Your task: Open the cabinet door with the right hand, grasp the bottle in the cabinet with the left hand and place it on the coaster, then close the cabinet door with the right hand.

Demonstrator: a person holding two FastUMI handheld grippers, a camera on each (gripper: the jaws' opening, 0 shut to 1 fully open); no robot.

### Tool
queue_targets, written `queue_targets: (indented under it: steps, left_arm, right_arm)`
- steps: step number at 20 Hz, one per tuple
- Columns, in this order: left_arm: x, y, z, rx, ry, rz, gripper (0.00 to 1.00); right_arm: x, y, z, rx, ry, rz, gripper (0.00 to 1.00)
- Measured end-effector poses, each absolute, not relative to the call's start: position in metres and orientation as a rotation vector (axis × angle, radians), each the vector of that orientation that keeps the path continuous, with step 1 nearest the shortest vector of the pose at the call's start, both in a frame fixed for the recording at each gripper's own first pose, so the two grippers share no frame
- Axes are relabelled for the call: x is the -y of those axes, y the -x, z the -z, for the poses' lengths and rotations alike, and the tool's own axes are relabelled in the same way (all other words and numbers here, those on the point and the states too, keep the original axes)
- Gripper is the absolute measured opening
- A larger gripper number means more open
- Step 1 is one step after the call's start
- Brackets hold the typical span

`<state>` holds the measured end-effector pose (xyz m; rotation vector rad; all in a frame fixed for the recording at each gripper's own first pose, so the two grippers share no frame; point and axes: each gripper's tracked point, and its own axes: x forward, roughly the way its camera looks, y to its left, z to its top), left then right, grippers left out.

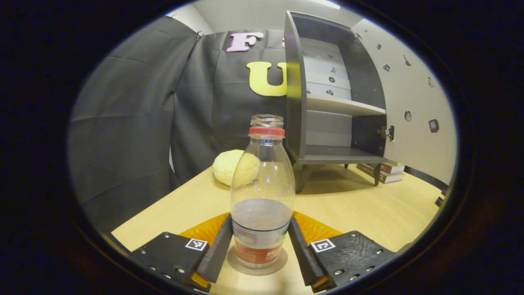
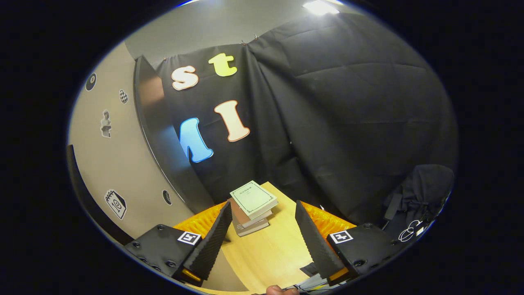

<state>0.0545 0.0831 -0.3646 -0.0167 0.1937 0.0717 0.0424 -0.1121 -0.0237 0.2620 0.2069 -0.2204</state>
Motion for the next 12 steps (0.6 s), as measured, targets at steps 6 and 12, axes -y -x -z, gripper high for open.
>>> queue_targets:
  steps: [6, 12]
  left_arm:
    - [-0.083, -0.051, 0.345, -0.167, 0.016, -0.068, 0.82]
    - [-0.089, -0.047, 0.306, -0.12, 0.01, -0.09, 0.82]
  right_arm:
    - [0.113, -0.039, 0.037, -0.221, -0.226, 0.221, 0.98]
    - [0.105, -0.035, 0.053, -0.245, -0.203, 0.203, 0.98]
